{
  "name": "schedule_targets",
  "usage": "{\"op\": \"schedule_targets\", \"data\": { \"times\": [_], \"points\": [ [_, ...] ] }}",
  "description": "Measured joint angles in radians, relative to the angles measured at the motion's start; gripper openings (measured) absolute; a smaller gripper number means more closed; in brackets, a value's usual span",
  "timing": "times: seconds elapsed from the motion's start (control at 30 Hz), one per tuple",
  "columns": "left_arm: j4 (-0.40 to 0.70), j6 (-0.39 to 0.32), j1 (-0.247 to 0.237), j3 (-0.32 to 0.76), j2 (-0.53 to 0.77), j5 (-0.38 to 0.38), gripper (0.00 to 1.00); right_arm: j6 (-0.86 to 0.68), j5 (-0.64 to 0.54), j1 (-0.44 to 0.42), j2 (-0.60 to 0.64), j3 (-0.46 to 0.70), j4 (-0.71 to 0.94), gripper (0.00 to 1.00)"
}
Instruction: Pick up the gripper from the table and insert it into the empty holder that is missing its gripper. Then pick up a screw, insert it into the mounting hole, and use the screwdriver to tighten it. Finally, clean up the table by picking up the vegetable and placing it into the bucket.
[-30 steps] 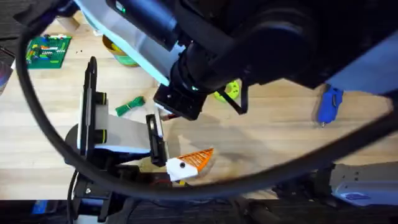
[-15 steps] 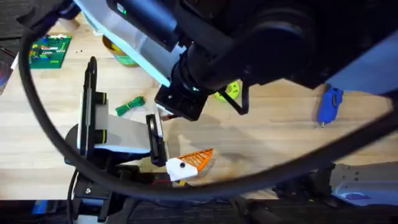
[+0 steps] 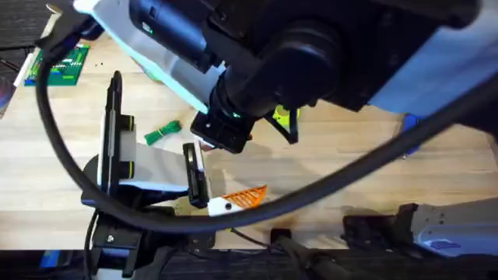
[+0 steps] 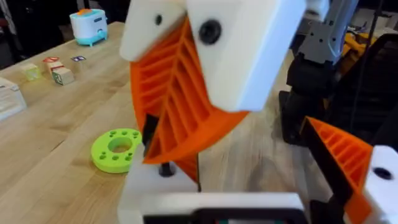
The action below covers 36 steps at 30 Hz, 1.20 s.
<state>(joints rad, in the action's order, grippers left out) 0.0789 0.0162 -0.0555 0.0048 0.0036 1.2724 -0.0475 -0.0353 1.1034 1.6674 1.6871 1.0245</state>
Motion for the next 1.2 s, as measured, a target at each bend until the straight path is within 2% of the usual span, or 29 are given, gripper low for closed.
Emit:
{"op": "schedule_targets", "data": {
  "times": [0.33, 0.43, 0.57, 0.67, 0.7, 0.97, 1.2],
  "points": [
    [0.0, 0.0, 0.0, 0.0, 0.0, 0.0, 0.993, 0.0, 0.001, 0.0, 0.002, 0.001, 0.0, 0.014],
    [-0.004, -0.001, 0.0, 0.0, 0.0, 0.0, 0.993, 0.003, 0.003, 0.0, 0.002, 0.001, 0.002, 0.207],
    [-0.004, -0.001, 0.0, 0.0, 0.0, 0.0, 0.993, 0.009, 0.003, 0.0, 0.005, 0.001, 0.004, 0.583],
    [0.001, 0.0, 0.0, 0.0, 0.0, -0.001, 0.993, 0.007, -0.012, -0.003, 0.006, 0.001, 0.009, 0.935],
    [0.004, 0.0, 0.0, 0.0, 0.0, -0.001, 0.993, 0.007, -0.016, -0.006, 0.005, 0.001, 0.011, 0.975],
    [-0.004, -0.001, 0.0, 0.0, 0.0, 0.0, 0.993, 0.019, -0.003, -0.057, -0.008, 0.002, -0.011, 0.99],
    [-0.004, -0.001, 0.0, 0.0, 0.0, 0.0, 0.993, 0.029, -0.001, -0.257, -0.102, 0.002, -0.008, 0.991]
  ]
}}
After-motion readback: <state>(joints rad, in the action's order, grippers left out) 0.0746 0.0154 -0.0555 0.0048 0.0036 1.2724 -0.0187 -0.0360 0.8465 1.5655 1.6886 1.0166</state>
